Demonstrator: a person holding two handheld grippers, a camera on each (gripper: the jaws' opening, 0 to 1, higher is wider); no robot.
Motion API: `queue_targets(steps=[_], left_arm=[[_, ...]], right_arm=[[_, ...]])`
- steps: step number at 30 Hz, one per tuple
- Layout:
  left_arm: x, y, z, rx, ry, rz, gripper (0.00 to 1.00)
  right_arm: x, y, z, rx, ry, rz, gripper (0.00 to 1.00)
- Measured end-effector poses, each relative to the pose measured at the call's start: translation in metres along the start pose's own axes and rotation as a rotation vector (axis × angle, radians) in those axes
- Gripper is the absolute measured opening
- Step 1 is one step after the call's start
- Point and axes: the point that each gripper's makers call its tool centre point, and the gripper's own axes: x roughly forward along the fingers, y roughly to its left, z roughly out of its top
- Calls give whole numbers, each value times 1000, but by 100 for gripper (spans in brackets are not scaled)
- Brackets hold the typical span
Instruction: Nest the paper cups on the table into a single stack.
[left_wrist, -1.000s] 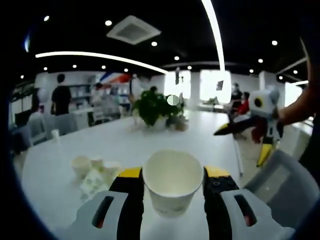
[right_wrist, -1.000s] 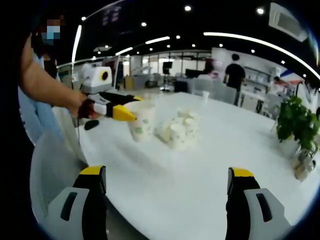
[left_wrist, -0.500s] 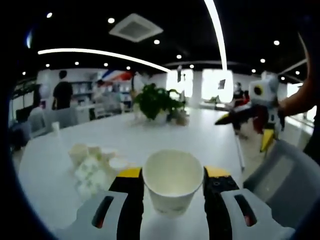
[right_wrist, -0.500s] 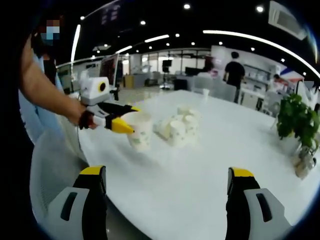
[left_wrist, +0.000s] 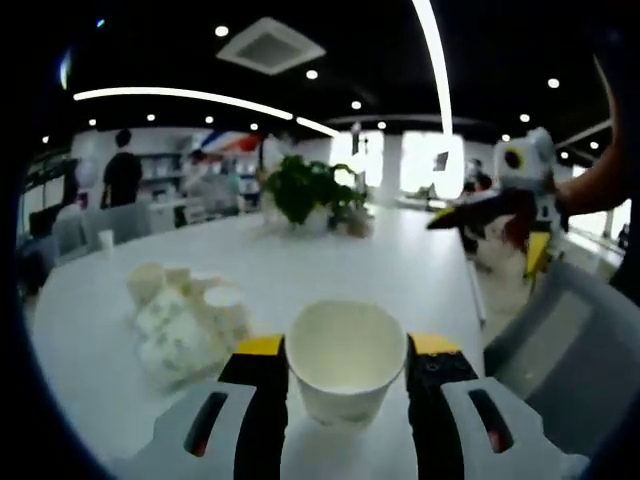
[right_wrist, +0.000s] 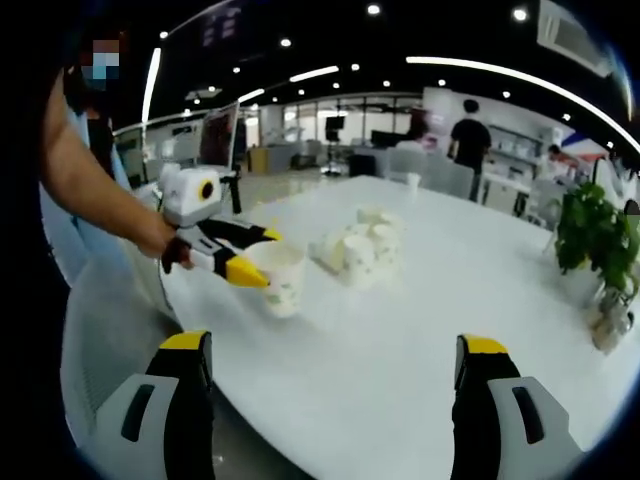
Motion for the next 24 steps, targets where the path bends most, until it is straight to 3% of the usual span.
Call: queue_targets(steps=[13,17,21,24], left_arm=[[6,-1,-27,25,38,-7,43],[6,-2,-38,20,76,-17,42],[6,-3,-37,0,66,-17,48],[5,-4,-32,-15,46,-16,59]], right_arm=[[-5,-4,-3,2,11,-10,100],[-5,-4,-4,1,18,-10,100],[-4,-4,-4,1,18,-10,100],[-3,-4,-2,-1,16,-8,100]])
